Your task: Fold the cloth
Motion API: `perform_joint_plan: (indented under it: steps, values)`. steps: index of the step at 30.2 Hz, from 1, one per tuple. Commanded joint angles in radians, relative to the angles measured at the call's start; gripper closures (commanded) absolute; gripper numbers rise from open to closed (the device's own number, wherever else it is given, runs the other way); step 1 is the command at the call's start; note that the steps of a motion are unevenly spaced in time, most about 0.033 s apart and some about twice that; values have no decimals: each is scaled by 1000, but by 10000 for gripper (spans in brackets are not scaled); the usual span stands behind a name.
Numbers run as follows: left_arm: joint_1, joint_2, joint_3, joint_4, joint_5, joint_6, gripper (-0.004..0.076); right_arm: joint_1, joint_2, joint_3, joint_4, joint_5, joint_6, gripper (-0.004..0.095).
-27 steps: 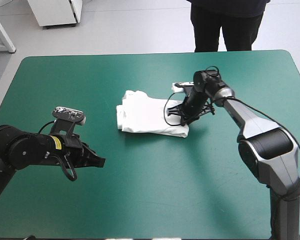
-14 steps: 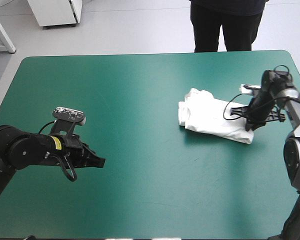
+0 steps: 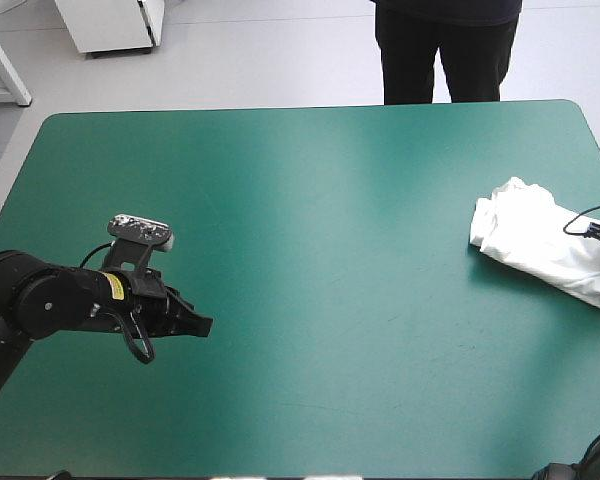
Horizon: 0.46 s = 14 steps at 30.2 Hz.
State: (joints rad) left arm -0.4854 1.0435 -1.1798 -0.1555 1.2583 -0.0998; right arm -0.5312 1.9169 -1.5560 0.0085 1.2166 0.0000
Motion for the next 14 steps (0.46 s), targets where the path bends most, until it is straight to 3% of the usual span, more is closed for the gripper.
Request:
perform_joint_plan:
  steps: [1, 4, 10, 11, 14]
  values:
    - [0, -16, -23, -23, 26, 0, 746, -7, -62, -21, 16, 16, 0, 922]
    - [0, -16, -23, -23, 26, 0, 746, -8, -62, -21, 59, 32, -14, 819]
    - [0, -16, -23, -22, 26, 0, 746, -9, -109, -21, 84, 32, -7, 397]
    - [0, -16, -23, -22, 26, 0, 746, -12, -125, -21, 84, 32, 0, 355]
    - [0, -16, -23, -22, 26, 0, 746, -27, -169, -21, 111, 32, 12, 350]
